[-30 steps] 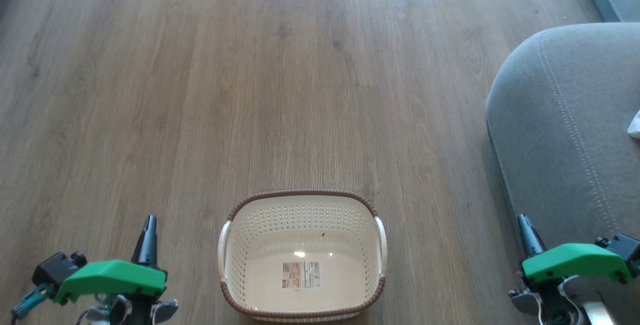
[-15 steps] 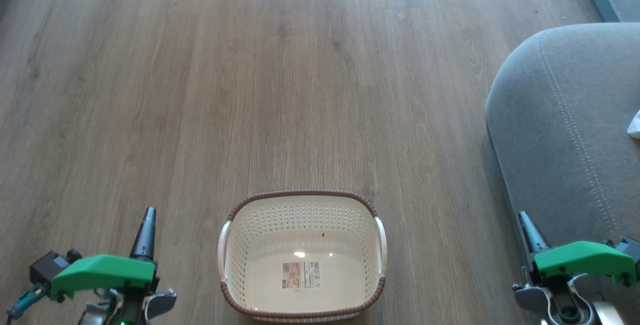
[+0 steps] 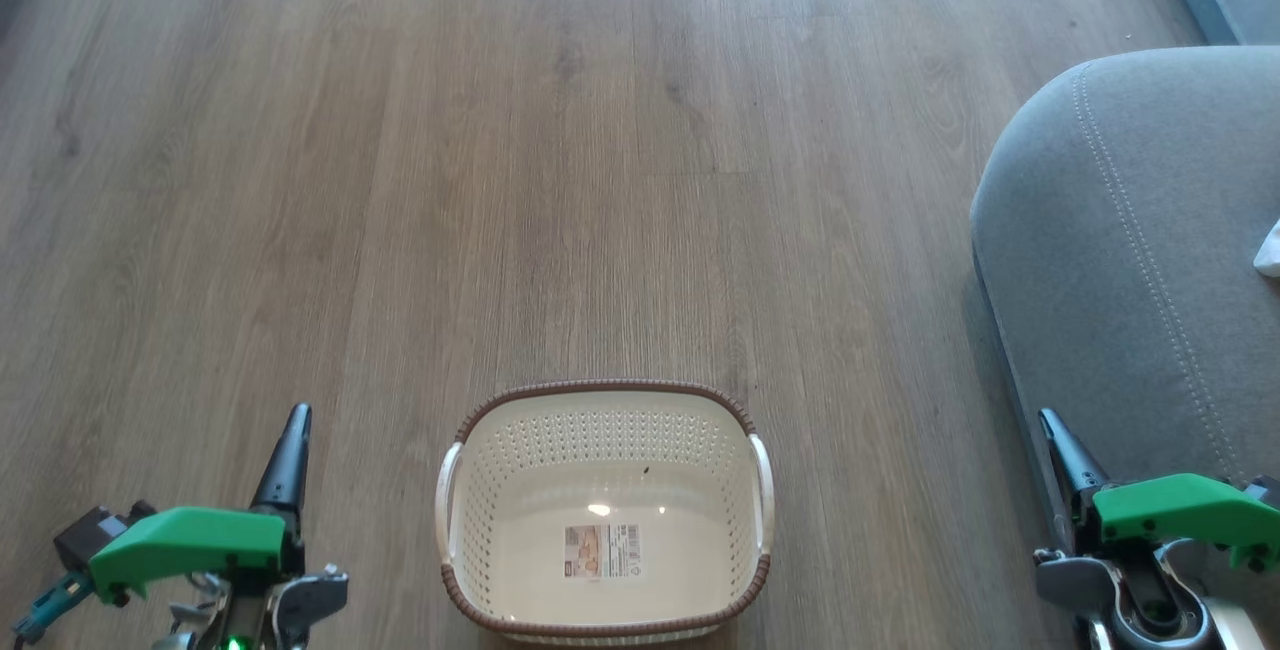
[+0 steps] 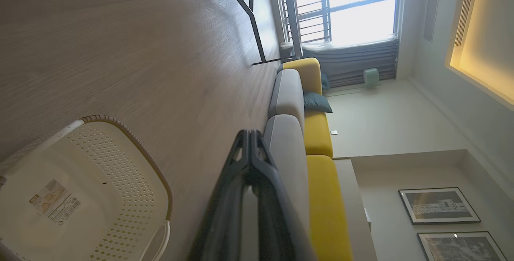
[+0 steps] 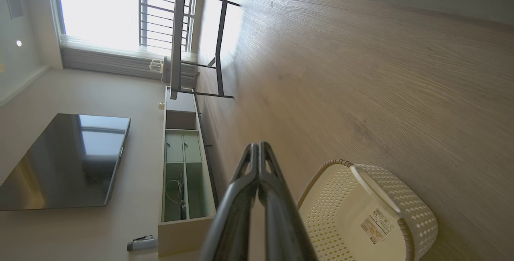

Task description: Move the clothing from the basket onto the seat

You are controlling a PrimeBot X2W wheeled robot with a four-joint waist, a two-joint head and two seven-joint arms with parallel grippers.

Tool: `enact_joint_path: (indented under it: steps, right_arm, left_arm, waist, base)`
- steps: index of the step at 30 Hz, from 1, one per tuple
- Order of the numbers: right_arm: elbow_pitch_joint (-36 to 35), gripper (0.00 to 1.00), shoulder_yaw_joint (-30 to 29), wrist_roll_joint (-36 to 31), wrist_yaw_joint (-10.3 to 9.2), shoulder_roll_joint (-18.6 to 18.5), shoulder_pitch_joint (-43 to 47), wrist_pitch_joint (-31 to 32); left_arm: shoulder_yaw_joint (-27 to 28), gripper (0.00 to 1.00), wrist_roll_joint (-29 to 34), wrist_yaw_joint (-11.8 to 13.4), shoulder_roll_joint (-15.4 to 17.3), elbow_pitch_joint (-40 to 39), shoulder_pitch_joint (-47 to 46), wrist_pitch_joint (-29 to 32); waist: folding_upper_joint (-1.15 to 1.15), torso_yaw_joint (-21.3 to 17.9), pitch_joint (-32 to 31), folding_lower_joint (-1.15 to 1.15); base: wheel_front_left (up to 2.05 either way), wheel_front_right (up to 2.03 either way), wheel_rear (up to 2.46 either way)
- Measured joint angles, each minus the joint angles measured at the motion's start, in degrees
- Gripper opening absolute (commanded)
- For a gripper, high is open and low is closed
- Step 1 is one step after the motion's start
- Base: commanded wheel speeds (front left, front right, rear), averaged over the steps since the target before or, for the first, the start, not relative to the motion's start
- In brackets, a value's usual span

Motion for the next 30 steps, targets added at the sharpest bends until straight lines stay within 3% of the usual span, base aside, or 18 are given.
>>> enact_joint_path:
  steps: [20, 30]
  right_arm:
    - [-1.27, 0.0, -2.05, 11.81, 0.0, 0.89, -0.01, 3.08]
    - [-1.29, 0.0, -2.1, 12.06, 0.0, 0.91, -0.01, 3.09]
  left_arm:
    - [1.21, 0.0, -12.99, -1.0, -0.01, -1.01, -1.2, 3.09]
    - [1.23, 0.0, -13.25, -1.0, -0.01, -1.1, -1.31, 3.09]
  waist:
    - [0.0, -0.02, -0.07, 0.0]
    - [0.0, -0.02, -0.07, 0.0]
  base:
    - [0.0, 0.0, 0.0]
    - [0.0, 0.0, 0.0]
